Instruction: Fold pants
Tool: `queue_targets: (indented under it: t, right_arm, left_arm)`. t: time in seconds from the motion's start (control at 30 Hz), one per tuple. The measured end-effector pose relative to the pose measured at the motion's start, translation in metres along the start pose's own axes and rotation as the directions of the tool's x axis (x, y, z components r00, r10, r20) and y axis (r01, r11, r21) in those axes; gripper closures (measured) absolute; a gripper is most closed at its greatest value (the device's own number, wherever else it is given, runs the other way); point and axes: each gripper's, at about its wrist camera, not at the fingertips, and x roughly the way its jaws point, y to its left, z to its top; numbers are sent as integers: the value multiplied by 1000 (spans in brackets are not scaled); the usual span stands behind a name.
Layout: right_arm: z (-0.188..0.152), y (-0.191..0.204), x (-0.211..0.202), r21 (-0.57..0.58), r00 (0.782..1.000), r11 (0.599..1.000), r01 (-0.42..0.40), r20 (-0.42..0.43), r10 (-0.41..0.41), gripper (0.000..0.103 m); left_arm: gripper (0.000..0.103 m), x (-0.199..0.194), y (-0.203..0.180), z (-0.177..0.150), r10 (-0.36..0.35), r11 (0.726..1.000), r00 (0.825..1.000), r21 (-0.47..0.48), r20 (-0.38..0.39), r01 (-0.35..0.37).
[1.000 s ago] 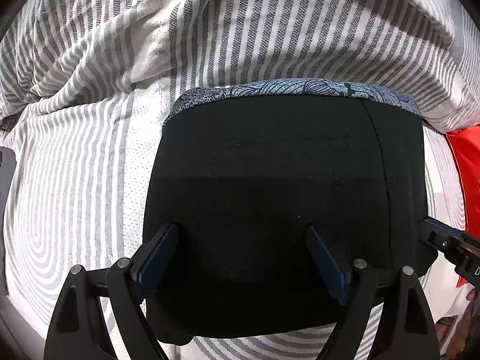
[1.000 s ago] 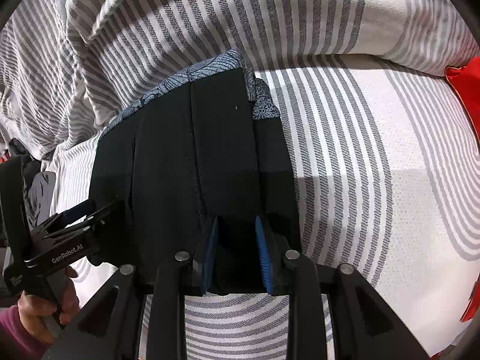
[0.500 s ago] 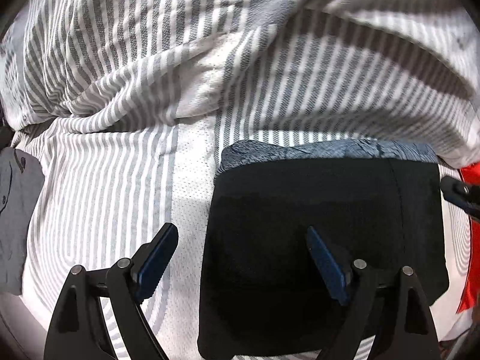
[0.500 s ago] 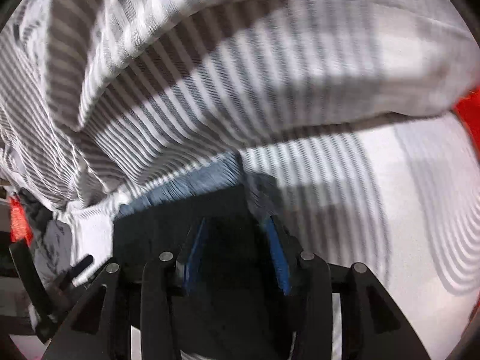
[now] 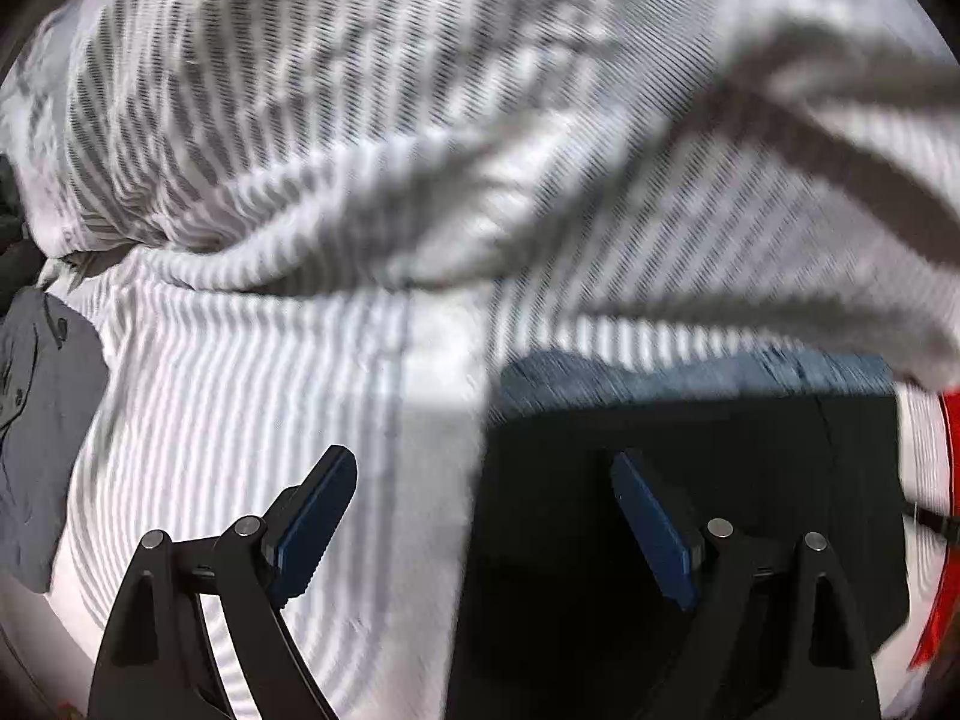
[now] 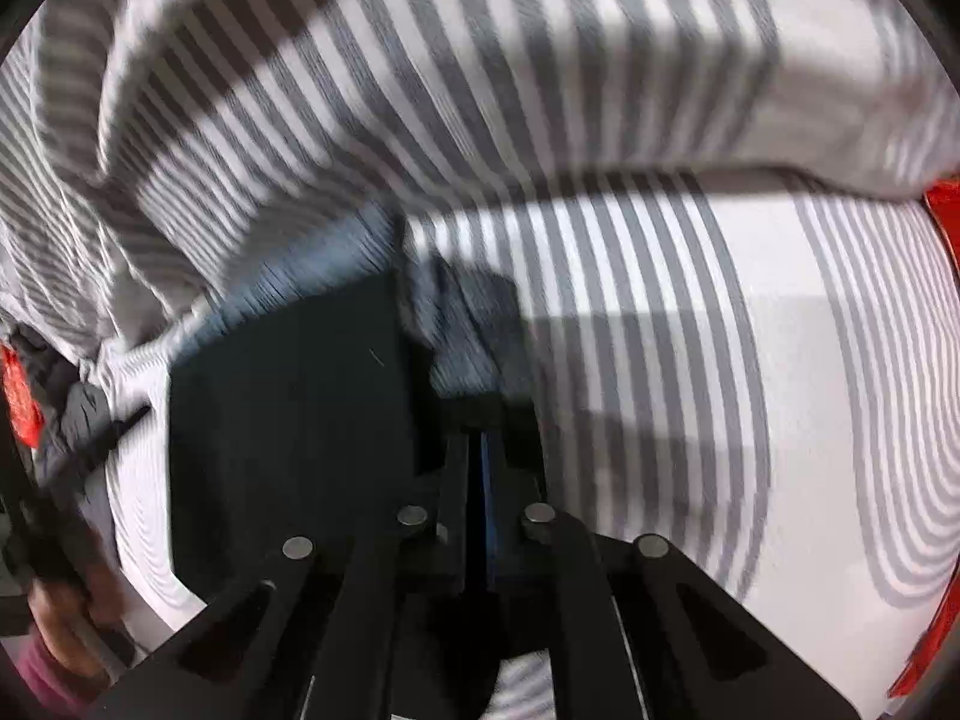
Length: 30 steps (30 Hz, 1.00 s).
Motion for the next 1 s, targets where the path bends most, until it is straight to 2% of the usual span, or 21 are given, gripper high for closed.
queue_targets:
  t: [0.17, 0.2, 0.23, 0.27, 0.3, 0.33, 0.43, 0.6, 0.67, 0.8, 0.87, 1.0]
  right_arm:
    - [-2, -4, -18, 31, 995, 996, -86, 60, 84, 97]
    - [4, -6, -23, 57, 991, 992, -113, 81, 108, 89]
    - [9, -9, -26, 74, 988, 989, -128, 93, 121, 71]
    - [15, -12, -28, 94, 984, 984, -151, 107, 141, 62]
    - [21, -16, -30, 117, 975, 974, -196, 126, 181, 47]
    - [26, -15, -30, 127, 970, 967, -220, 136, 203, 44]
    - [36, -14, -29, 125, 950, 948, -294, 150, 274, 44]
    - [39, 4, -13, 86, 936, 933, -349, 77, 343, 49]
    - [38, 5, -16, 102, 934, 931, -351, 100, 342, 50]
    - [23, -24, -34, 201, 902, 883, -423, 183, 391, 50]
    - [20, -21, -35, 181, 899, 884, -432, 164, 406, 50]
    - [25, -2, -16, 133, 918, 909, -396, 65, 390, 50]
  left_arm:
    - [15, 23, 8, 15, 51, 999, 998, 2, -26, -51]
    - [15, 27, 8, 15, 56, 998, 998, 2, -34, -56]
    - [15, 31, 7, 14, 62, 998, 997, 2, -43, -62]
    - [15, 34, 7, 13, 64, 998, 997, -1, -48, -64]
    - [15, 36, 6, 13, 66, 998, 997, -7, -47, -67]
    - [15, 37, 6, 12, 67, 998, 997, -15, -47, -68]
    - [15, 38, 2, 12, 64, 998, 997, -19, -48, -65]
    - [15, 41, 0, 9, 65, 998, 997, -9, -49, -66]
    - [15, 43, 1, 8, 64, 998, 997, -11, -52, -64]
    - [15, 45, 0, 7, 67, 998, 997, 5, -48, -67]
    - [15, 44, -2, 6, 72, 997, 997, 17, -42, -71]
    - [15, 44, -8, 4, 81, 997, 996, 21, -40, -80]
